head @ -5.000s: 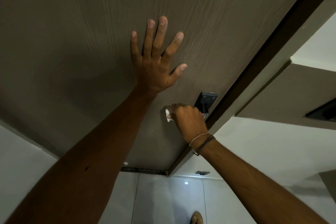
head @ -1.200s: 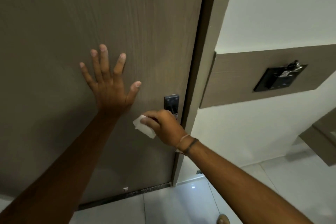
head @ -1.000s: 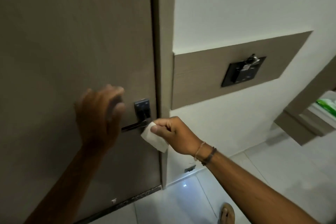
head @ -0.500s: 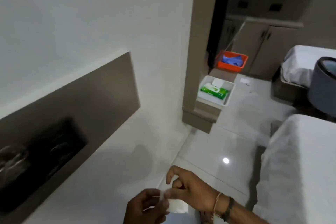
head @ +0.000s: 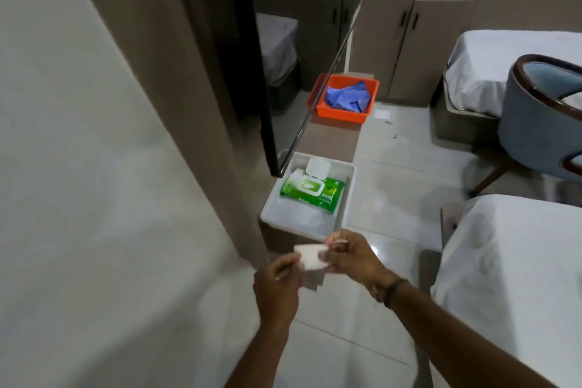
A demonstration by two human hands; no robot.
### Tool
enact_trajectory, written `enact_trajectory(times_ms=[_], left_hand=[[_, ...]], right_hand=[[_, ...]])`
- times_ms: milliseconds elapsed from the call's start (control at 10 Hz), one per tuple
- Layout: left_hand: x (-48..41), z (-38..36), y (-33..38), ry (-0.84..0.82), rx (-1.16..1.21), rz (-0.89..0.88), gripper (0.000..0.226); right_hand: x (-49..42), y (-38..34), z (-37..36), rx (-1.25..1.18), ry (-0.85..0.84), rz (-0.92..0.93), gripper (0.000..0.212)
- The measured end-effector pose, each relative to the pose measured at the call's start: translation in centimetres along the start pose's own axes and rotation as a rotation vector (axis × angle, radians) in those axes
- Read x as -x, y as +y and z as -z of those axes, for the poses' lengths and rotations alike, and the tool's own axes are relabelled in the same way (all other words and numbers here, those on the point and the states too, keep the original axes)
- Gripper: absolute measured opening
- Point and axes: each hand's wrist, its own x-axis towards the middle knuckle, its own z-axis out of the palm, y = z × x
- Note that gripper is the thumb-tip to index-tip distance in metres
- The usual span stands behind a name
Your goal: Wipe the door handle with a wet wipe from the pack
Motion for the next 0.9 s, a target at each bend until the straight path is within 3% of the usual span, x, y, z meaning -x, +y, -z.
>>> enact_trajectory(times_ms=[100,200,300,500,700,800,900], left_hand=[[-8.8,-6.9,3.3,0.048,-0.103,-0.064,0.016],[-14.1,-10.0,4.8,0.063,-0.174,-0.060,0.017],[-21.4,-13.1,4.3,0.088,-0.432,-0.122,0.018],[-28.3,-15.8,1.8,0.106,-0.619,-0.176,0.016],[-29.6,-16.2,0.5,0.056,-0.789,-0.226,0.020],[-28.9,-16.0,0.9,0.073,-0.763,-0.270,0.023],[-26.9,-14.7,1.7,0.140,-0.680,-0.333,0.029]], right_hand=[[-9.7,-1.0,1.5,0.071,0.267,0.016,0.017],[-15.5,-1.6,1.7,0.169,0.388,-0.026,0.012],[-23.0,-0.9,2.0,0.347,0.483,-0.043,0.009],[-29.4,1.3,1.1,0.573,0.523,0.042,0.007],[-30.0,2.4,1.2,0.956,0.414,0.117,0.014],[-29.0,2.2,1.3,0.957,0.394,0.159,0.014],[-26.7,2.1,1.9,0.931,0.524,0.249,0.011]])
